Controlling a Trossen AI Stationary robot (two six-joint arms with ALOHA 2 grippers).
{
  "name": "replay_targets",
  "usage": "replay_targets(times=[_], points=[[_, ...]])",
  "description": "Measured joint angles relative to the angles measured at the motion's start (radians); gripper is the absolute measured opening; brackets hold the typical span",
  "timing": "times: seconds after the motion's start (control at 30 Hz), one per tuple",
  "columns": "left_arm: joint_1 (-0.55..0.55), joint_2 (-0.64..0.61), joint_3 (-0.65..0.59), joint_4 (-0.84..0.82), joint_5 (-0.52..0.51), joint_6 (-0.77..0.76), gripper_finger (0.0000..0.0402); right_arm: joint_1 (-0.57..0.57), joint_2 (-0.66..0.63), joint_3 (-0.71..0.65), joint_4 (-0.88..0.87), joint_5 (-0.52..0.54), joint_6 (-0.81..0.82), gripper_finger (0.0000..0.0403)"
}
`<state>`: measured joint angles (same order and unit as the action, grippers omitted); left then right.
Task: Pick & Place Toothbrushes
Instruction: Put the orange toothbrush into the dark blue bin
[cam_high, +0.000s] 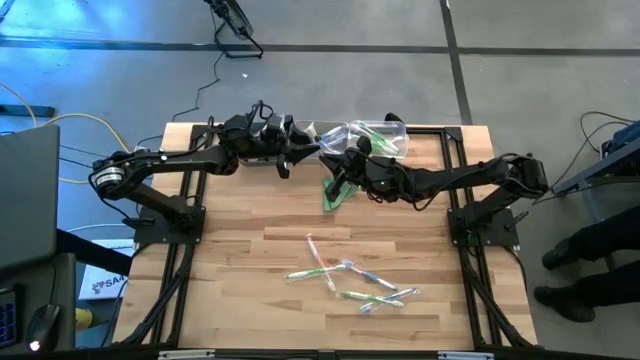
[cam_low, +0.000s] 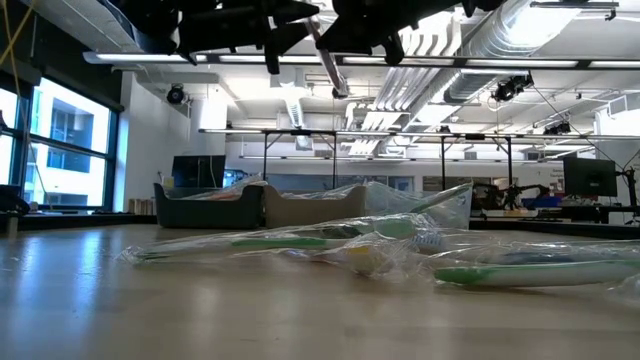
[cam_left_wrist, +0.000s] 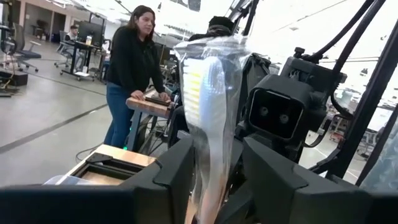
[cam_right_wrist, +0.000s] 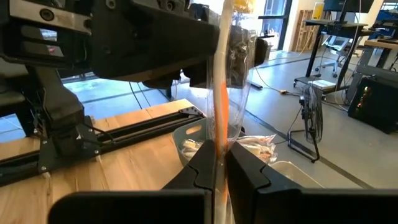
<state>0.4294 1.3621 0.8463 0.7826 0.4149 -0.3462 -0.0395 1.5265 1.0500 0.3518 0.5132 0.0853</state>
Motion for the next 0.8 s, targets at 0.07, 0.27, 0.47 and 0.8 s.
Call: replay_targets(times=[0.07,0.27,0.47,0.8], points=[[0.0,0.0,0.0,0.0,0.0,0.0,0.0121,0.0,0.0,0.0,0.0,0.0,0.0,0.0011],[0.0,0.0,0.0,0.0,-0.005,0.0,0.0088,0.0,0.0,0.0,0.0,0.0,0.0,0.0011],[0.0,0.0,0.0,0.0,-0.006,0.001,0.0052,0.0,0.0,0.0,0.0,-0.001,0.0,0.0011],[0.0,0.0,0.0,0.0,-0.007,-0.001,0.0012,0.0,0.0,0.0,-0.001,0.0,0.0,0.0011]])
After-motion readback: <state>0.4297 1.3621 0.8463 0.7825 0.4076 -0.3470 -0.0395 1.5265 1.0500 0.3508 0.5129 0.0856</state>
